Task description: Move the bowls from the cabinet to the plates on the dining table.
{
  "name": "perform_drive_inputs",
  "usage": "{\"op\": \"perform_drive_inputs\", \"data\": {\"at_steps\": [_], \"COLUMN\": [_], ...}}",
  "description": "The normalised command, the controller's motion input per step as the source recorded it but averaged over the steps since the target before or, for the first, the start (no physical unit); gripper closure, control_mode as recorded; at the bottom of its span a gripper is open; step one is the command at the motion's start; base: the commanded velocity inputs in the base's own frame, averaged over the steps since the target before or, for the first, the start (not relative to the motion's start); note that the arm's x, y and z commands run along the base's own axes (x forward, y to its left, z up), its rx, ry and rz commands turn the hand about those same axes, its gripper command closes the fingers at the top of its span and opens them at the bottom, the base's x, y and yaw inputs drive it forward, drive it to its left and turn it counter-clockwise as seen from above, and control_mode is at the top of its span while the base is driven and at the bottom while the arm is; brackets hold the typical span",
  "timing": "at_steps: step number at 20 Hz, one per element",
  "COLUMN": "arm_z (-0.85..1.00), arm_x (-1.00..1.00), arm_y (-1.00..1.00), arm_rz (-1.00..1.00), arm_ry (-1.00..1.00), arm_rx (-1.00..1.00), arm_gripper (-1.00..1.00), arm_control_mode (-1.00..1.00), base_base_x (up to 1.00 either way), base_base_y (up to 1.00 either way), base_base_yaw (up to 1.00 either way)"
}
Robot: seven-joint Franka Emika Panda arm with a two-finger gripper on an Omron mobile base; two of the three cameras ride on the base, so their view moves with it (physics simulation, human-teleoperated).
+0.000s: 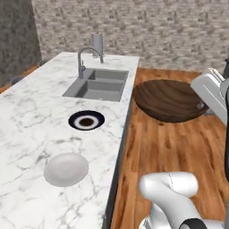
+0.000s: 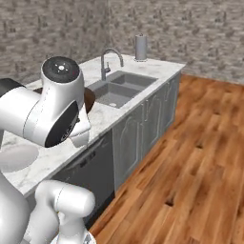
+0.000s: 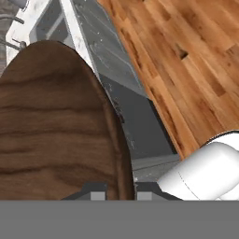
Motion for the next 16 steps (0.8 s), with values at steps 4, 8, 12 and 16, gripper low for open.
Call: {"op": "perform_drive_inputs", "data": {"at_steps": [4,8,12,16], "arm_z": [0.0,0.0,0.0,0.0], "arm_x": [0.0,0.0,0.0,0.0], "arm_y": [0.0,0.0,0.0,0.0], "arm_rz": [0.0,0.0,0.0,0.0], "arm_ry": [0.0,0.0,0.0,0.0], "arm_rx": [0.0,0.0,0.0,0.0], "arm_gripper": [1.0,1.0,1.0,1.0], "arm_control_mode": [1.0,1.0,1.0,1.0], "base_base_x": [0.07,0.45,0.33,0.0], "base_base_y": [0.0,0.0,0.0,0.0], "base_base_yaw": [0.52,0.51,0.51,0.56]}}
